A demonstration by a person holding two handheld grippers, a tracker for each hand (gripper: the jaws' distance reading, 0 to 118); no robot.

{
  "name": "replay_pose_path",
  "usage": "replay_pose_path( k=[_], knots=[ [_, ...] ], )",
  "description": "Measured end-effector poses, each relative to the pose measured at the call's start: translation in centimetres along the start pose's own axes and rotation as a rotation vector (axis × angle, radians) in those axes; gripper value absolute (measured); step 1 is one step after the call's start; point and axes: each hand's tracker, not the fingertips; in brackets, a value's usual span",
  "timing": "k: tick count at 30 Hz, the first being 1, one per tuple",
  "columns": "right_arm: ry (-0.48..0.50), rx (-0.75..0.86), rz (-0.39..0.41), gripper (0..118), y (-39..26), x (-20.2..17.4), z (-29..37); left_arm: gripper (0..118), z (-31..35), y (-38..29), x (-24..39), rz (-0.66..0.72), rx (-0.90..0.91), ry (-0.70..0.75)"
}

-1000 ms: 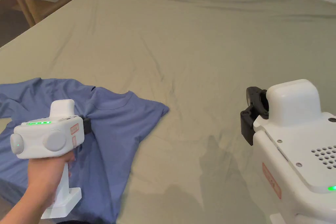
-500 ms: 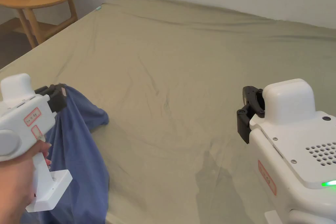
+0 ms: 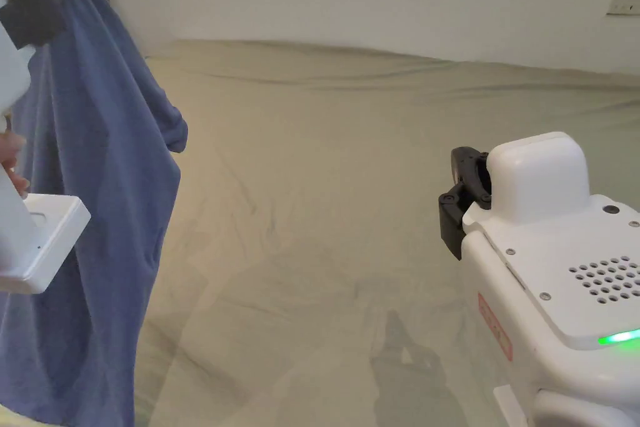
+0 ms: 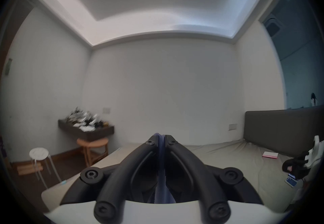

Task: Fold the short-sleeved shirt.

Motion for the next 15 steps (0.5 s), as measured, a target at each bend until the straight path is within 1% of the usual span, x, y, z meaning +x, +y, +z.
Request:
replay_pose_path(
  k=[5,8,12,15],
  knots=[
    [-0.086,0.012,-0.023,1,-0.2,3.2,1.7,4,-3.5,3.3,6.4,-0.048,0.051,-0.154],
    [-0.151,0.008,-0.026,1,-0.6,5.4,2.9,4,-5.7,3.6,10.8,-0.079,0.047,-0.251],
    [-0.243,-0.014,-0.029,1,-1.6,8.5,4.6,4,-8.5,1.3,18.0,-0.139,-0.015,-0.376],
    [-0.299,-0.041,-0.050,1,-2.7,10.8,5.5,4,-10.9,-2.7,23.6,-0.182,-0.102,-0.456]
  ],
)
